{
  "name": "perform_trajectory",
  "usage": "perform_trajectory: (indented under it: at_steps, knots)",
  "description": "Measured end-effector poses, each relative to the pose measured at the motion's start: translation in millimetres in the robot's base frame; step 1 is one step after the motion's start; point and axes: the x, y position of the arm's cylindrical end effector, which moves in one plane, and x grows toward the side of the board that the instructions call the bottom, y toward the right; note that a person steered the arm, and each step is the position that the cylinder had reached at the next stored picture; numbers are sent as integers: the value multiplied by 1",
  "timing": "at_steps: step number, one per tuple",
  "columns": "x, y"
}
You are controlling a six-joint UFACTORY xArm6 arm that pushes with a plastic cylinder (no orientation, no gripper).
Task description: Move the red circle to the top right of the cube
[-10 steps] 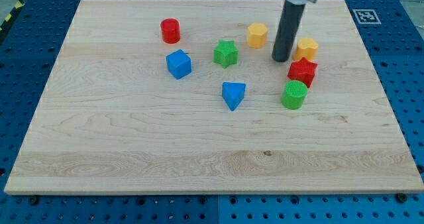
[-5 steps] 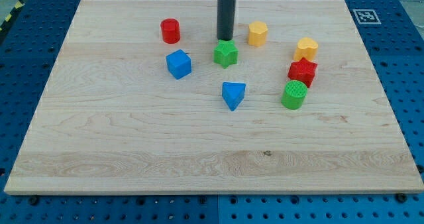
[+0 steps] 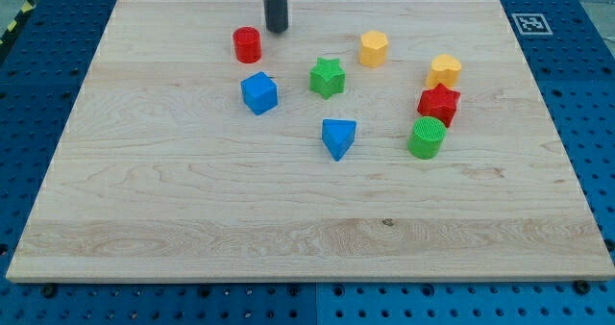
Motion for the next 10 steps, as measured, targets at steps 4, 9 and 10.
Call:
perform_trajectory:
  at_steps: [4,9,10]
  knots:
    - [-7,-57]
    - [10,-49]
    - [10,-46]
